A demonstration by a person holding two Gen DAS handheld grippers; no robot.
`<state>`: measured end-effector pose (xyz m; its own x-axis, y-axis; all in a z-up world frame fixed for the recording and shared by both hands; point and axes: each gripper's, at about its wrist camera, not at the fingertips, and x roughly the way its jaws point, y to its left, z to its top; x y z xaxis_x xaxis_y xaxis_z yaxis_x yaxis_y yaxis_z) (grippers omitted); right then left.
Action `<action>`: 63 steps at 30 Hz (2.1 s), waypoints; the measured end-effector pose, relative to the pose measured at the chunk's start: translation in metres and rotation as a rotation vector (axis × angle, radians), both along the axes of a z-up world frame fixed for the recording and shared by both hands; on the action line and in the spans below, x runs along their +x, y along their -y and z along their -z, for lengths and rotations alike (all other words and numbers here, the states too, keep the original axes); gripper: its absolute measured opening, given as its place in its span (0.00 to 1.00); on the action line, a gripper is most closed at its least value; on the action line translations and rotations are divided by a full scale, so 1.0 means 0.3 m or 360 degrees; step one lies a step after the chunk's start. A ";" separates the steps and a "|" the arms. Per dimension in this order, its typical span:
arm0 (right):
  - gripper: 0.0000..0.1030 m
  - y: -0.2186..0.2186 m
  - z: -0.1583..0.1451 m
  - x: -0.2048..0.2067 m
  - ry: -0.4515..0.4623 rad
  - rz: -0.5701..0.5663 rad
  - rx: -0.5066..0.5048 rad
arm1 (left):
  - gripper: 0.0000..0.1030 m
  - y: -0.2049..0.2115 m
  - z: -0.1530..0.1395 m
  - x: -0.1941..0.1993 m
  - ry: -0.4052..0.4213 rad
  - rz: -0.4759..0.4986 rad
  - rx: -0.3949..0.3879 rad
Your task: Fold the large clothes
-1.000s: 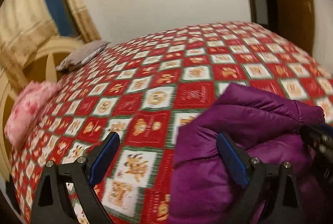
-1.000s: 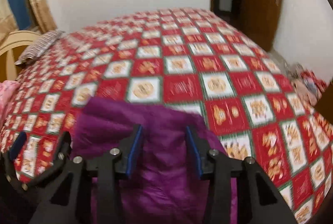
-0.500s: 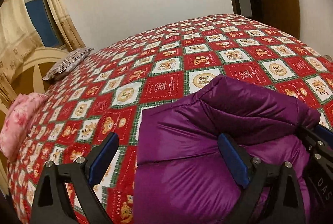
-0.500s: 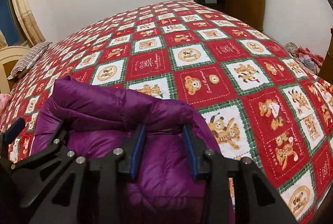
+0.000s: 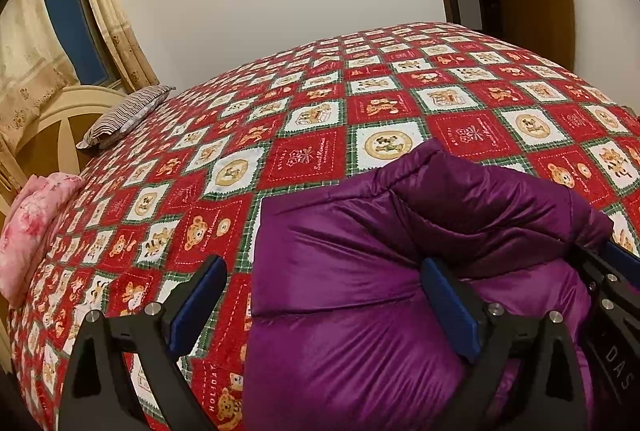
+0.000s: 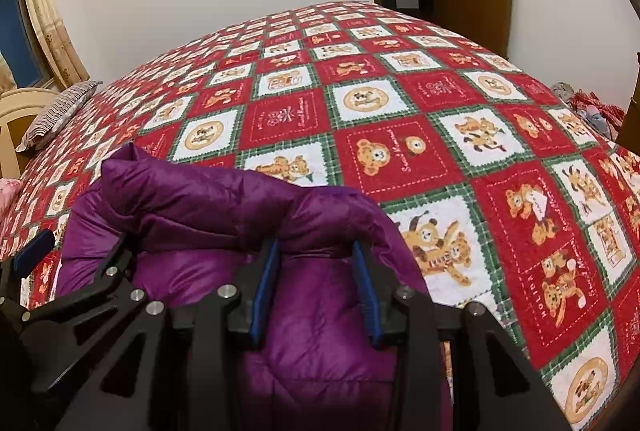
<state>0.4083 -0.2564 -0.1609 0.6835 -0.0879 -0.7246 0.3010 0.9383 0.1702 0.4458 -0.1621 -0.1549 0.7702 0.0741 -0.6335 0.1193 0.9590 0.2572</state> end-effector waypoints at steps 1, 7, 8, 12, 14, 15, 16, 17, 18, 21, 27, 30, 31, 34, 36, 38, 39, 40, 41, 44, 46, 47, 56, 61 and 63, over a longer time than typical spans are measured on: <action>0.40 0.001 0.004 0.000 0.0000 0.0000 0.0001 | 0.95 -0.001 0.000 0.000 0.0001 0.0000 0.0002; 0.40 -0.001 0.012 0.002 -0.0003 -0.0003 -0.0002 | 0.95 -0.001 0.003 -0.001 0.0003 -0.0001 0.0006; 0.41 -0.001 0.014 0.003 -0.0005 -0.0004 -0.0002 | 0.95 -0.001 0.004 -0.001 0.0003 -0.0001 0.0008; 0.41 -0.005 0.016 0.003 -0.0009 -0.0004 -0.0010 | 0.95 -0.001 0.004 -0.001 0.0000 0.0000 0.0008; 0.41 -0.007 0.018 0.003 -0.0011 -0.0005 -0.0015 | 0.95 -0.001 0.006 -0.001 -0.0001 0.0000 0.0010; 0.41 -0.007 0.017 0.003 -0.0012 -0.0006 -0.0017 | 0.96 -0.002 0.007 -0.001 -0.0002 0.0000 0.0012; 0.41 -0.009 0.018 0.004 -0.0016 -0.0007 -0.0021 | 0.96 -0.001 0.007 -0.001 -0.0003 0.0000 0.0013; 0.41 -0.008 0.017 0.004 -0.0019 -0.0009 -0.0025 | 0.96 -0.003 0.010 -0.002 -0.0003 0.0000 0.0015; 0.41 -0.009 0.018 0.006 -0.0022 -0.0009 -0.0031 | 0.96 -0.003 0.010 -0.002 -0.0003 0.0000 0.0013; 0.41 -0.006 0.019 0.006 -0.0024 -0.0010 -0.0032 | 0.96 -0.007 0.015 -0.003 -0.0004 0.0000 0.0011; 0.41 -0.007 0.019 0.007 -0.0026 -0.0010 -0.0035 | 0.96 -0.003 0.012 -0.002 -0.0004 0.0000 0.0014; 0.41 -0.008 0.021 0.006 -0.0028 -0.0010 -0.0038 | 0.96 -0.002 0.013 -0.002 -0.0003 -0.0003 0.0023; 0.41 -0.008 0.021 0.006 -0.0029 -0.0010 -0.0040 | 0.96 -0.004 0.014 -0.002 -0.0003 -0.0003 0.0025; 0.41 -0.008 0.021 0.006 -0.0027 -0.0010 -0.0037 | 0.96 -0.003 0.014 -0.002 -0.0001 -0.0003 0.0026; 0.41 -0.008 0.021 0.006 -0.0028 -0.0010 -0.0039 | 0.96 -0.003 0.015 -0.002 -0.0002 -0.0003 0.0028; 0.41 -0.006 0.022 0.005 -0.0028 -0.0010 -0.0040 | 0.96 -0.002 0.015 -0.002 -0.0003 -0.0002 0.0026; 0.41 -0.007 0.022 0.006 -0.0027 -0.0009 -0.0038 | 0.96 0.002 0.014 -0.002 -0.0003 -0.0002 0.0025; 0.41 -0.008 0.021 0.006 -0.0027 -0.0009 -0.0038 | 0.96 0.000 0.015 -0.002 -0.0003 -0.0002 0.0027; 0.41 -0.007 0.022 0.006 -0.0027 -0.0009 -0.0040 | 0.96 0.003 0.014 -0.001 -0.0005 -0.0001 0.0029; 0.41 -0.006 0.022 0.009 -0.0039 -0.0016 -0.0044 | 0.96 -0.012 0.007 -0.001 -0.0052 0.0007 0.0031; 0.41 -0.008 0.019 0.009 -0.0050 -0.0044 -0.0050 | 0.96 -0.038 -0.018 -0.030 -0.0122 0.0040 -0.0017; 0.42 -0.006 0.009 -0.002 -0.0047 -0.0072 -0.0046 | 0.96 -0.047 -0.034 -0.052 -0.0124 0.0048 -0.0040; 0.51 0.008 0.002 -0.112 0.0069 -0.0106 0.0004 | 0.99 -0.106 -0.003 -0.094 -0.0140 0.0028 -0.0209; 0.55 0.027 0.022 -0.093 0.0064 -0.0099 0.0063 | 0.99 -0.097 0.018 -0.091 -0.0123 0.0013 -0.0225; 0.55 0.022 0.025 -0.093 0.0067 -0.0094 0.0045 | 0.99 -0.093 0.025 -0.088 -0.0126 0.0011 -0.0224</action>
<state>0.3804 -0.2630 -0.1683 0.7170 -0.0265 -0.6966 0.2372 0.9489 0.2081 0.4194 -0.1343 -0.1623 0.7177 -0.0248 -0.6960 0.1406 0.9839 0.1099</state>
